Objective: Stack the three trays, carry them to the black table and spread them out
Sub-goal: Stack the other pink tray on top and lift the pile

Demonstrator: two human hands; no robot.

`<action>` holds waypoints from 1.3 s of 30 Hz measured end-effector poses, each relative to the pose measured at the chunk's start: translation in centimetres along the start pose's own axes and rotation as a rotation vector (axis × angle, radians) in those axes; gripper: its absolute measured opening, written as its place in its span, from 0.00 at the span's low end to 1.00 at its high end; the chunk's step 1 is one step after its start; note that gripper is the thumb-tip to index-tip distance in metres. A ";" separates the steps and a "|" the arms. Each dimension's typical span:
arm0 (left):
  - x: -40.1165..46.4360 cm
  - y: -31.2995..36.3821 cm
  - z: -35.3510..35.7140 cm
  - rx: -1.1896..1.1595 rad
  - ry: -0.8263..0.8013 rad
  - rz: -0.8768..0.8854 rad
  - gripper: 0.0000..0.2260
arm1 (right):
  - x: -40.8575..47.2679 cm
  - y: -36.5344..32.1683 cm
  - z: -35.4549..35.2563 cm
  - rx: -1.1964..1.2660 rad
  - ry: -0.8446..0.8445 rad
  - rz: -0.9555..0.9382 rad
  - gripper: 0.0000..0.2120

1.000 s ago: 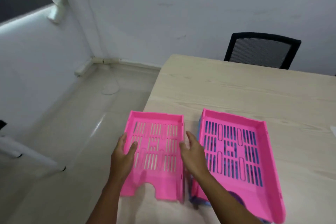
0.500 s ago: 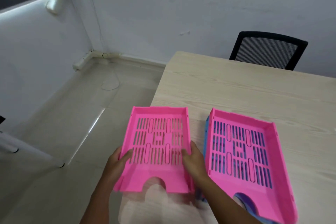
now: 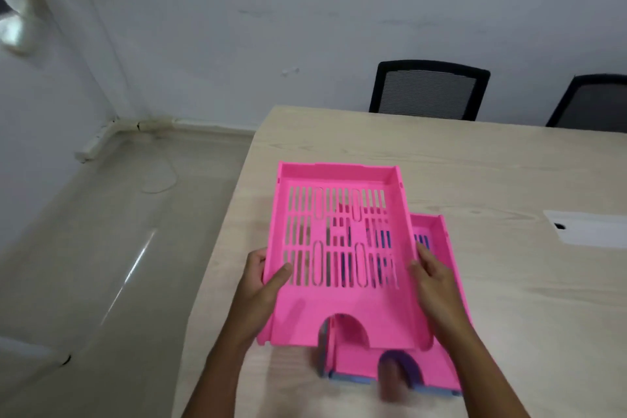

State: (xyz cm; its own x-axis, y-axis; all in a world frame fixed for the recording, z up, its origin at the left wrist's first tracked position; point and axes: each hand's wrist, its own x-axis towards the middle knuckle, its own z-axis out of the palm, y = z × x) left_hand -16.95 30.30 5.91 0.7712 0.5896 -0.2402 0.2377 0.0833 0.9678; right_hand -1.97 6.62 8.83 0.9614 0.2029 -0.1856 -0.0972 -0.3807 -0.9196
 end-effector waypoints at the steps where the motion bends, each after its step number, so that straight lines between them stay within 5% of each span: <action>1: -0.2 -0.1 1.7 0.016 -0.038 0.003 0.24 | 0.0 0.3 -1.9 0.021 0.036 0.012 0.21; 5: -1.5 -0.6 7.4 0.075 -0.150 -0.012 0.24 | -0.5 2.6 -7.9 0.032 0.049 0.081 0.22; 10: -3.1 -2.1 10.4 0.173 -0.118 -0.027 0.12 | -1.3 5.3 -9.9 0.040 0.058 0.161 0.21; 30: -2.0 -1.7 11.8 0.303 -0.123 -0.088 0.20 | 0.4 7.0 -10.1 0.057 -0.006 0.147 0.19; 35: -1.2 -1.9 11.5 0.076 -0.077 -0.155 0.11 | 0.9 8.5 -10.9 0.183 -0.013 0.205 0.17; 39: -0.1 -2.5 11.6 -0.156 -0.130 -0.282 0.17 | 1.8 10.0 -11.3 0.283 -0.102 0.294 0.22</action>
State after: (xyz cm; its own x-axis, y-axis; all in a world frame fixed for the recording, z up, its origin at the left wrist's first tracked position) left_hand -10.71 20.71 2.66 0.7591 0.4191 -0.4981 0.3671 0.3562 0.8593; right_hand 1.68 -6.98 3.24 0.8530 0.2166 -0.4748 -0.4442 -0.1763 -0.8784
